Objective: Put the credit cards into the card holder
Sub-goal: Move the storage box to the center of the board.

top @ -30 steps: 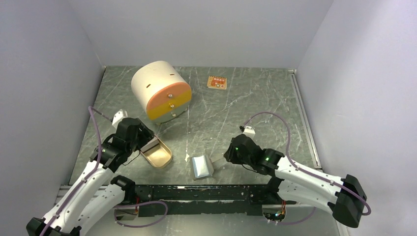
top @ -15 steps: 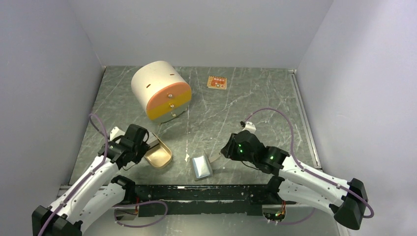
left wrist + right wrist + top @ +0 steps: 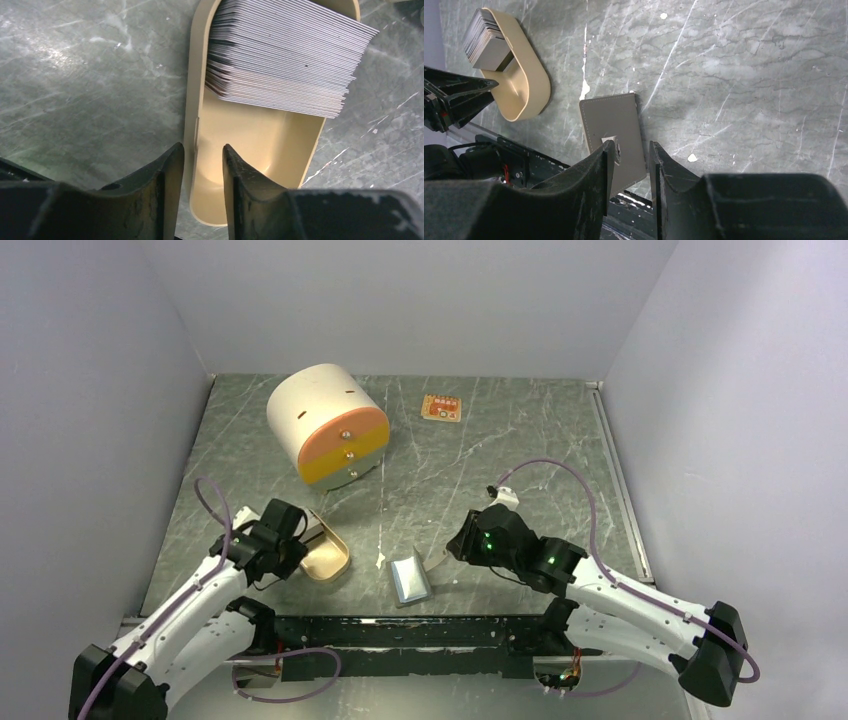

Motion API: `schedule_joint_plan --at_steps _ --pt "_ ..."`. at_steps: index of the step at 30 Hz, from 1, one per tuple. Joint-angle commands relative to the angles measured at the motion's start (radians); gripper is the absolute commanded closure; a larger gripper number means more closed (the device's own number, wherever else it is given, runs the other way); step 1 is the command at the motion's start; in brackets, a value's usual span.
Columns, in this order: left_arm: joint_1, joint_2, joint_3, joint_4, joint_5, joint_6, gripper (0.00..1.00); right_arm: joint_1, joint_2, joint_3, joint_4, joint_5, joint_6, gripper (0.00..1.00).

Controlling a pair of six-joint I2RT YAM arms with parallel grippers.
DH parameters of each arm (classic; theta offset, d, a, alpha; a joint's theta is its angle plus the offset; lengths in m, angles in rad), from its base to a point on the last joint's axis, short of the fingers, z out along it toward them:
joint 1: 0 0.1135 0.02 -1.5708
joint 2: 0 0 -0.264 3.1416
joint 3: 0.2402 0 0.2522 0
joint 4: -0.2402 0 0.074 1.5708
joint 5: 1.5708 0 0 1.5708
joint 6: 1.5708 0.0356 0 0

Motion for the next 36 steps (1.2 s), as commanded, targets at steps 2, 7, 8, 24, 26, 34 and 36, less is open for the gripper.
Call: schedule_joint_plan --at_steps 2,7,8,24,26,34,36 --pt "0.003 0.021 -0.009 0.071 0.032 0.036 0.64 -0.005 -0.010 -0.011 0.019 0.002 -0.010 0.64" --pt "-0.006 0.024 -0.015 0.087 0.043 0.043 0.76 -0.004 -0.015 -0.024 0.022 0.002 -0.008 0.64" --pt "-0.008 0.024 -0.019 0.096 0.048 0.044 0.79 -0.004 -0.014 -0.029 0.024 0.001 -0.007 0.64" --pt "-0.108 0.097 0.020 0.207 0.064 0.102 0.91 -0.005 -0.005 -0.061 0.058 -0.015 0.001 0.64" --pt "-0.129 0.112 0.022 0.236 0.064 0.106 0.91 -0.006 -0.003 -0.060 0.059 -0.015 0.000 0.64" --pt "-0.224 0.222 0.091 0.321 0.021 0.153 0.91 -0.005 0.000 -0.073 0.071 -0.016 0.000 0.64" --pt "-0.247 0.252 0.110 0.349 0.013 0.172 0.91 -0.005 0.001 -0.081 0.080 -0.020 0.003 0.64"
